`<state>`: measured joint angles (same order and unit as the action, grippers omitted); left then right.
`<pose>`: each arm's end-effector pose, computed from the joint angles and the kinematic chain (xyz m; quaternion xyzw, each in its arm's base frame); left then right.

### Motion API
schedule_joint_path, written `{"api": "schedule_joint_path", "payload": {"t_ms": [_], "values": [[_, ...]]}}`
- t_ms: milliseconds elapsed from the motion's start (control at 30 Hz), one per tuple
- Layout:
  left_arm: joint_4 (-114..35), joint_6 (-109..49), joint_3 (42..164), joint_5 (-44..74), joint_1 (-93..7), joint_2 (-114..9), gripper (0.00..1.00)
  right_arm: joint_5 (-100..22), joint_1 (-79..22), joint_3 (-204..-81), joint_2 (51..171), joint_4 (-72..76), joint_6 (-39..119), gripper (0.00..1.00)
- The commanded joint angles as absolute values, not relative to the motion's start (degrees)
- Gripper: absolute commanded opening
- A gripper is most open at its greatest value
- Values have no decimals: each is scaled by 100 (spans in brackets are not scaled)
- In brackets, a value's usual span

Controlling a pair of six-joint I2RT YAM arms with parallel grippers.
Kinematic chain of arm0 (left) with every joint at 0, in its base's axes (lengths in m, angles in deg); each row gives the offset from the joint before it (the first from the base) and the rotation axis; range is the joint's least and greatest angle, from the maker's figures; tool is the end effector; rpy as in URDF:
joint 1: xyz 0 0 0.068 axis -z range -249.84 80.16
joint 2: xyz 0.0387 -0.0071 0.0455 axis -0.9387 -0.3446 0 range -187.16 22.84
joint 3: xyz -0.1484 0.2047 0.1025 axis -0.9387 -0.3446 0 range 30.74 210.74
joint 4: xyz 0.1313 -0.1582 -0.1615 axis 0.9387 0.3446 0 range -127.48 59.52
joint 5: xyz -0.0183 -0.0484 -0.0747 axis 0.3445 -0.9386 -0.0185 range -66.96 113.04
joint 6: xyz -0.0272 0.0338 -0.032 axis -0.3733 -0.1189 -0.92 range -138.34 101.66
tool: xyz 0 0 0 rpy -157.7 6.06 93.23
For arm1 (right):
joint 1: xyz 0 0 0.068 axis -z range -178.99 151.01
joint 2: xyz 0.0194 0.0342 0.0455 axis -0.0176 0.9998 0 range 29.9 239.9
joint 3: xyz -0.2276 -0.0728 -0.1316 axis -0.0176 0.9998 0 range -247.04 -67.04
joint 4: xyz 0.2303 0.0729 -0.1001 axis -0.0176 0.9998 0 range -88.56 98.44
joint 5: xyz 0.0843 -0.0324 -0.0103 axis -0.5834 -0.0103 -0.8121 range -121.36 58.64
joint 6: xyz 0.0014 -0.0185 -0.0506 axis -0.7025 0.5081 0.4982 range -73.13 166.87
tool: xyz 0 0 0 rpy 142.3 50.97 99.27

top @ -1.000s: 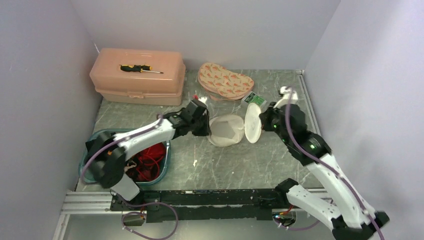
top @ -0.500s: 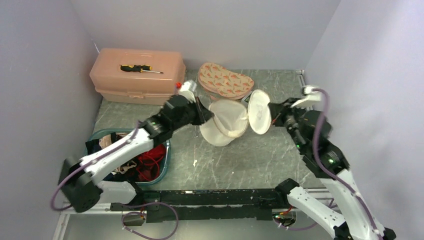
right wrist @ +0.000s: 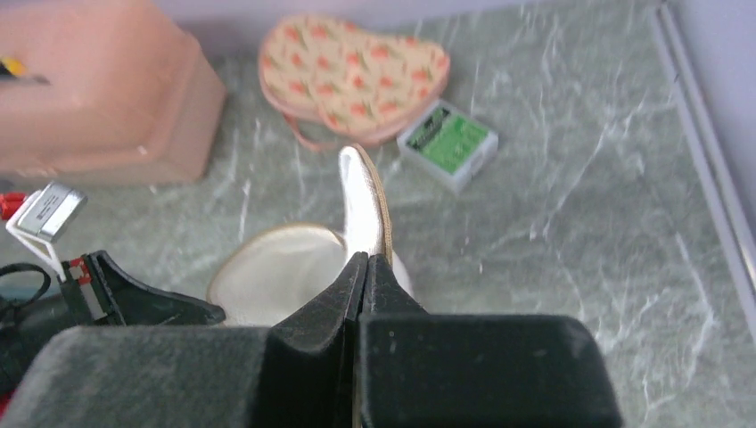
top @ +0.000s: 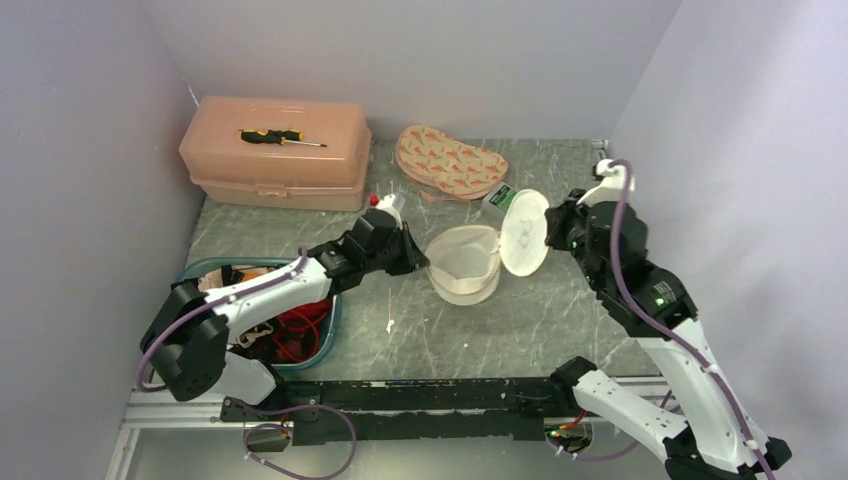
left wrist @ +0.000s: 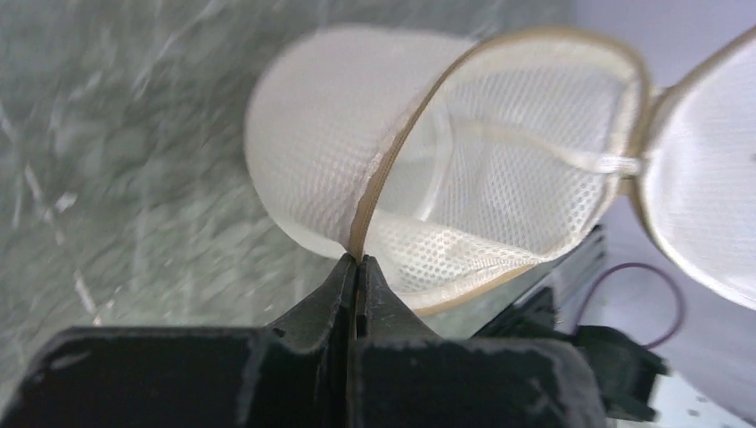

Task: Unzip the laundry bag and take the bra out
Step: Place the laundry bag at the center of the board.

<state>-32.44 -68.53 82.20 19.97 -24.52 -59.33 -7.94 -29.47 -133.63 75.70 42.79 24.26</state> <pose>0.2196 -0.2247 0.2376 -0.0256 0.8894 -0.3535 0.2887 0.1309 0.0607 0.4084 0.0601 0.8109 0.1000 0.5735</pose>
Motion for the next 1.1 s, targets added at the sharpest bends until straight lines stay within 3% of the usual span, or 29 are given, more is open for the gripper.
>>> {"api": "schedule_joint_path", "payload": {"t_ms": [0,567,633,767,833,900,1067], "values": [[-3563,-6614,8784,2147,-2423,-5496,3,-397,-2954,-13958,7589,4285,2730,0],[-3117,-6686,8784,1913,-2424,-6274,4,-671,-2950,-13078,7984,4108,2394,0],[-2949,-6592,8876,1949,-2421,-6238,15,-711,-2954,-13100,8007,4138,2391,0],[-2660,-6416,9022,2010,-2423,-6008,54,-803,-2949,-13114,8058,4152,2366,0],[-2504,-6344,9077,2106,-2423,-5863,65,-868,-2952,-13136,8111,4147,2359,0],[-2415,-6248,9102,2194,-2428,-5713,69,-959,-2959,-13138,8171,4129,2359,0],[-2387,-6152,8997,2296,-2440,-5467,69,-895,-3172,-13242,8481,4133,2334,0]]}}
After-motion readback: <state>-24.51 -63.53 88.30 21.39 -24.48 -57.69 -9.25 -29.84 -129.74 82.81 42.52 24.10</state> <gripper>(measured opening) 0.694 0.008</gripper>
